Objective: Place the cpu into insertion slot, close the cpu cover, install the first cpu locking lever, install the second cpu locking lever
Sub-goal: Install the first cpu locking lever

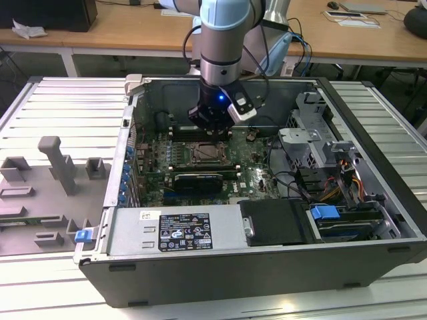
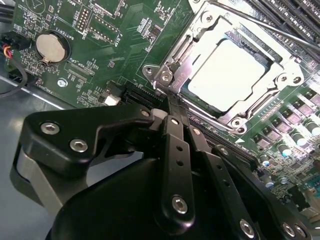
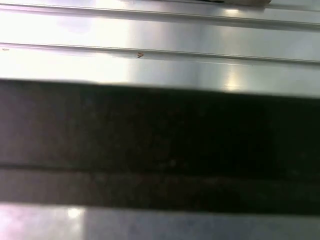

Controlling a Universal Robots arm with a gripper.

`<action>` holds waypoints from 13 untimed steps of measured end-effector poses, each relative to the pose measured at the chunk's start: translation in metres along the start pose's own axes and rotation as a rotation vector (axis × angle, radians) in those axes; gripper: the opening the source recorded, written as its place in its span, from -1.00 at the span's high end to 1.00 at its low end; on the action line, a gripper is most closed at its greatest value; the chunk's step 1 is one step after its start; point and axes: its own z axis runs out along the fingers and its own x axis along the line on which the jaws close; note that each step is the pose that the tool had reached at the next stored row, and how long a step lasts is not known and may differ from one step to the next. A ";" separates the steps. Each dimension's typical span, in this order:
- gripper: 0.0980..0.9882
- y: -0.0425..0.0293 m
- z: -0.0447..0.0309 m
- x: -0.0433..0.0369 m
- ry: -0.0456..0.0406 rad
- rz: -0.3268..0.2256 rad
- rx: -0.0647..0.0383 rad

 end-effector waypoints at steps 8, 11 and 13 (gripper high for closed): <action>0.98 0.0002 0.0024 0.0001 0.0001 0.000 -0.002; 0.98 0.0012 0.0006 -0.0002 -0.0006 0.000 -0.005; 0.98 0.0014 -0.0042 -0.0002 -0.0003 0.000 -0.004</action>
